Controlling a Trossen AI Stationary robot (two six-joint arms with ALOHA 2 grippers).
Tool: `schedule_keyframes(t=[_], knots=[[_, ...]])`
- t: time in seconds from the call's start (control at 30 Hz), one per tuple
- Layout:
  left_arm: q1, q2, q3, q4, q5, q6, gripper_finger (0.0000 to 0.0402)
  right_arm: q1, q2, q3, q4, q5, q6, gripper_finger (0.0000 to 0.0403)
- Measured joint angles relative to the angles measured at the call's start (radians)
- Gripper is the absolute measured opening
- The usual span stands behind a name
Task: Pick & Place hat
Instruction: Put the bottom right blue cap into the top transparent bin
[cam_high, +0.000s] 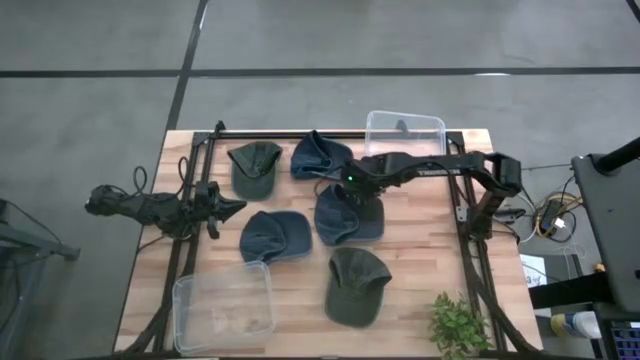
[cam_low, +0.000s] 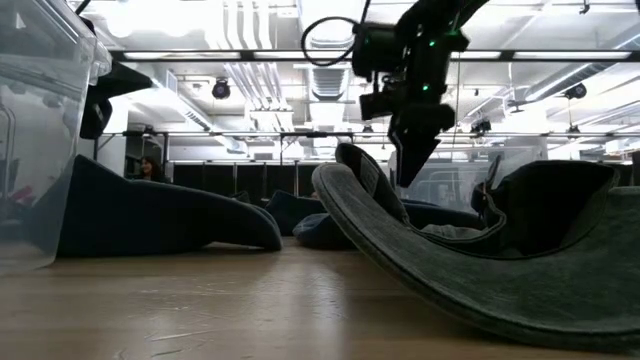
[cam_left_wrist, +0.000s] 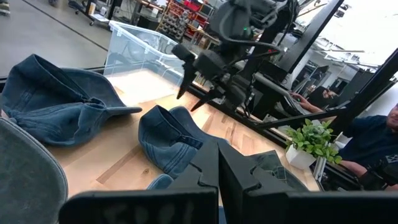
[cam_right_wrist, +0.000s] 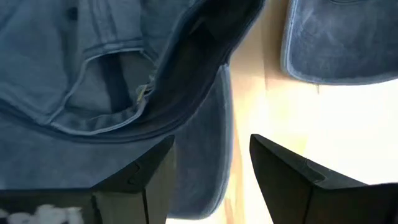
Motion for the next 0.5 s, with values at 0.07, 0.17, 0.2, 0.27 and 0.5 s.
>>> schedule_keyframes(t=[0.07, 0.17, 0.2, 0.27, 0.5], knots=[[0.0, 0.0, 0.0, 0.0, 0.001, 0.0, 0.0, -0.016, 0.025, 0.018, 0.0, -0.004, -0.014, 0.0201], [0.0, 0.0, 0.0, 0.0, 0.001, 0.0, 0.0, -0.038, 0.056, 0.045, -0.002, -0.021, -0.033, 0.0201], [0.0, 0.0, 0.0, 0.0, 0.002, 0.0, 0.0, -0.042, 0.064, 0.055, -0.002, -0.028, -0.036, 0.0201], [0.0, 0.0, 0.0, 0.0, 0.002, 0.0, 0.0, -0.049, 0.08, 0.07, -0.002, -0.031, -0.051, 0.0201], [0.0, 0.0, 0.0, -0.006, 0.002, 0.0, 0.0, -0.052, 0.11, 0.092, -0.034, -0.029, -0.076, 0.0201]])
